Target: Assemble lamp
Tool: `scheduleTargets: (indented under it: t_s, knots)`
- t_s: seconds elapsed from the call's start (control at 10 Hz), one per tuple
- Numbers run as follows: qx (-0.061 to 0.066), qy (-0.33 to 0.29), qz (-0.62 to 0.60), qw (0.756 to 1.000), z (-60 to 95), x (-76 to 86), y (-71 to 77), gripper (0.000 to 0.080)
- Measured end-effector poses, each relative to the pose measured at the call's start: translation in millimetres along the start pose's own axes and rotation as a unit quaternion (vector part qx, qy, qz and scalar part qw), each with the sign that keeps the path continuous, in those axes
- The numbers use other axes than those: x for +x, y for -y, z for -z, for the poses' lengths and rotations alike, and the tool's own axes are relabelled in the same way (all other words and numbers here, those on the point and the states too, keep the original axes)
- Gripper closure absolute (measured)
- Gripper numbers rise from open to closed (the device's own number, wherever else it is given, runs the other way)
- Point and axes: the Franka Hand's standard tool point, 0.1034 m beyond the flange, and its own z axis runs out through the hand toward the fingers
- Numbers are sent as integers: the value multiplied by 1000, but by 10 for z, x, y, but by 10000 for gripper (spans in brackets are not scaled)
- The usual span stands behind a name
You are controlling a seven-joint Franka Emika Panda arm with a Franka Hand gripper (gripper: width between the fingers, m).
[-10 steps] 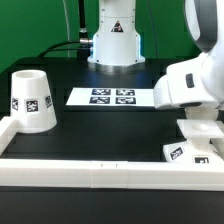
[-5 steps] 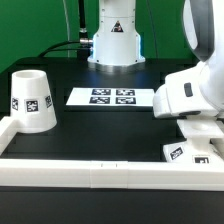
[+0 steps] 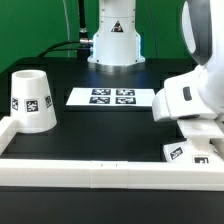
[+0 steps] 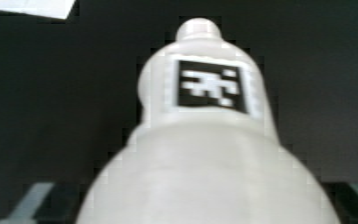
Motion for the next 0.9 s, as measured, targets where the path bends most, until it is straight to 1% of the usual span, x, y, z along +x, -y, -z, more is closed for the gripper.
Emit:
scheduleTargets:
  t_s: [0.4,0.5,0.6,0.7,0.8,0.9]
  knots:
    - [2,0,5,1000,8,-1,-17,223]
    - [6,3,14,1000,33,-34,-34,223]
    - [8,11,21,1000,84,-113,-55,223]
    - [9,21,25,999,183,-245,-63,223]
    - [11,30,30,999,331,-407,-81,223]
    - [13,30,30,999,456,-527,-110,223]
